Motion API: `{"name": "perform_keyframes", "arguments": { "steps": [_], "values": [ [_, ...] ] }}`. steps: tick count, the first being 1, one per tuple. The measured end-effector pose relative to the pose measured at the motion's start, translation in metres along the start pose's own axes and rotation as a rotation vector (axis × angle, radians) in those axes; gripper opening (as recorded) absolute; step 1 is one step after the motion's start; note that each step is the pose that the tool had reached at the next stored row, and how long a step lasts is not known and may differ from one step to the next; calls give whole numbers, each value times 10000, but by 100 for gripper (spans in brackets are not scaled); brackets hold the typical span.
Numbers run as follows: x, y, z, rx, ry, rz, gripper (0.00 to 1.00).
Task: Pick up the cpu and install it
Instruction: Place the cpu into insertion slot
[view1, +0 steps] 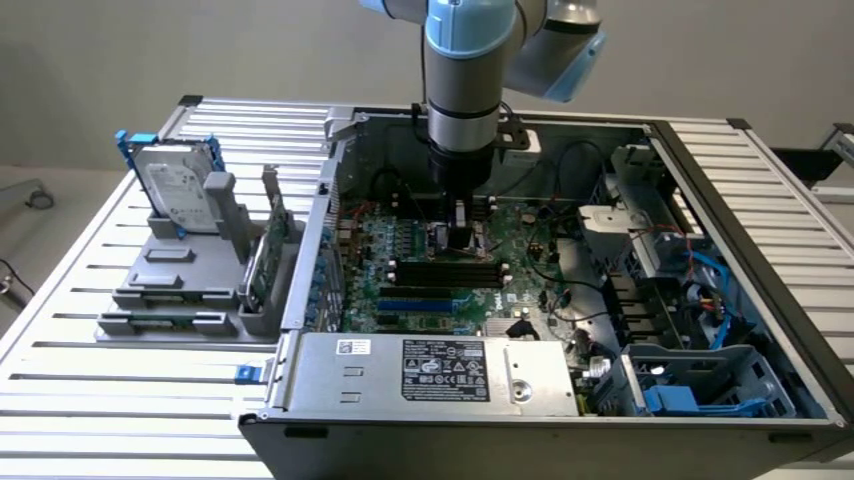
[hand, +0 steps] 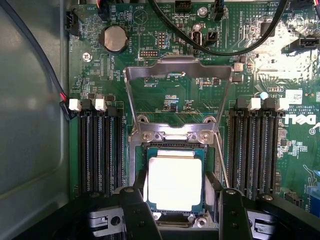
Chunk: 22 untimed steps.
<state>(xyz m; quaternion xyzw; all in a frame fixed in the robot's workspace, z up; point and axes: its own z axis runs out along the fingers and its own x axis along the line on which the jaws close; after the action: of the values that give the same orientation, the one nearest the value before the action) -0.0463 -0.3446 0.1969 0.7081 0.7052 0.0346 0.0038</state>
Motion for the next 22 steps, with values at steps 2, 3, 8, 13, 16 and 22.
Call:
{"name": "perform_keyframes", "arguments": {
  "steps": [2, 3, 8, 13, 16, 22],
  "values": [
    [0, 0, 2, 0, 1, 0, 55],
    [0, 0, 3, 0, 0, 1, 55],
    [0, 0, 6, -1, 0, 0, 68],
    [-1, 1, 11, -10, 4, 0, 68],
    [-1, 3, 16, -18, 9, 0, 68],
    [-1, 7, 24, -30, 26, 5, 68]
  ]
}}
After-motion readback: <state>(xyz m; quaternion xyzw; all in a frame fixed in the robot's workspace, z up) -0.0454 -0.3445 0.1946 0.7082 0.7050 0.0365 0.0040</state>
